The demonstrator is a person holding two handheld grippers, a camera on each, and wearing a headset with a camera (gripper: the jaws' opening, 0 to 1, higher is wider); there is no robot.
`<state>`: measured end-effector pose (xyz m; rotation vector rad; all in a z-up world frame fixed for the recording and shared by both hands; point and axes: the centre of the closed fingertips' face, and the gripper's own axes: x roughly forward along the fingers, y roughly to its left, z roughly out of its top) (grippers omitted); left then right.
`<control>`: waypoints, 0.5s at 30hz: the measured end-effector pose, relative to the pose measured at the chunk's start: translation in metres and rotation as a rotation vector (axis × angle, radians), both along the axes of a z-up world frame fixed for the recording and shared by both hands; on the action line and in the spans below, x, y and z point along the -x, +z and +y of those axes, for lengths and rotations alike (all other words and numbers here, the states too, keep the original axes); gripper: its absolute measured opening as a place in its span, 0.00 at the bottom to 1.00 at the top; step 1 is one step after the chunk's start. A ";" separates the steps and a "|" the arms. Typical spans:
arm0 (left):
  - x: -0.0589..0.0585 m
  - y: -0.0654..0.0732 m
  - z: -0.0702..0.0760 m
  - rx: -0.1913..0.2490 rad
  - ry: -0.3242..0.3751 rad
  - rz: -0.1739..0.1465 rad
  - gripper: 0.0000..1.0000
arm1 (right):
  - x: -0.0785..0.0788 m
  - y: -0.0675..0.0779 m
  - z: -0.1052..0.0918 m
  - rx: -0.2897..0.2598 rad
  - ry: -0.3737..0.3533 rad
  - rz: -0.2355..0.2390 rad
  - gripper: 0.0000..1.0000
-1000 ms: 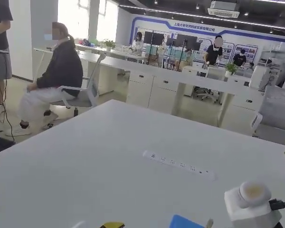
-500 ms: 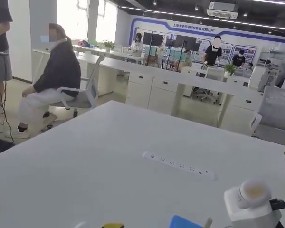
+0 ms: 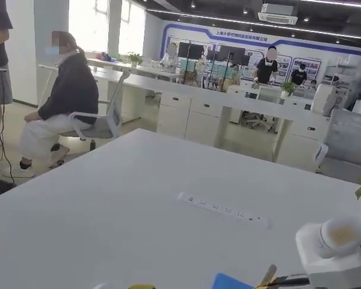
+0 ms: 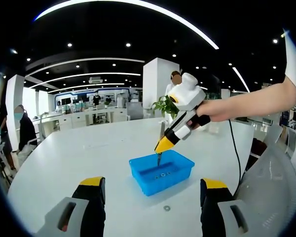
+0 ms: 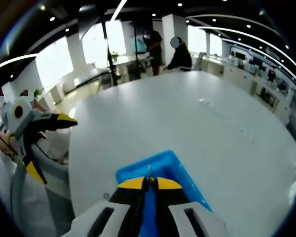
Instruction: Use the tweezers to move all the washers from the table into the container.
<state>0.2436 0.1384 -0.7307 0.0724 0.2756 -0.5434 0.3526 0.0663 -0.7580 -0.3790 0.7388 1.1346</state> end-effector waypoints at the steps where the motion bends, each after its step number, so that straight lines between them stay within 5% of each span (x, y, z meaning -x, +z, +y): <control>1: 0.000 0.000 0.000 0.001 -0.001 0.000 0.80 | 0.003 0.003 0.001 -0.006 0.005 -0.003 0.04; 10: 0.001 0.000 -0.001 -0.003 -0.007 0.002 0.80 | 0.031 0.026 0.021 -0.059 0.073 -0.011 0.04; 15: 0.001 0.000 -0.002 -0.003 -0.008 0.001 0.80 | 0.048 0.023 0.030 -0.074 0.105 0.021 0.04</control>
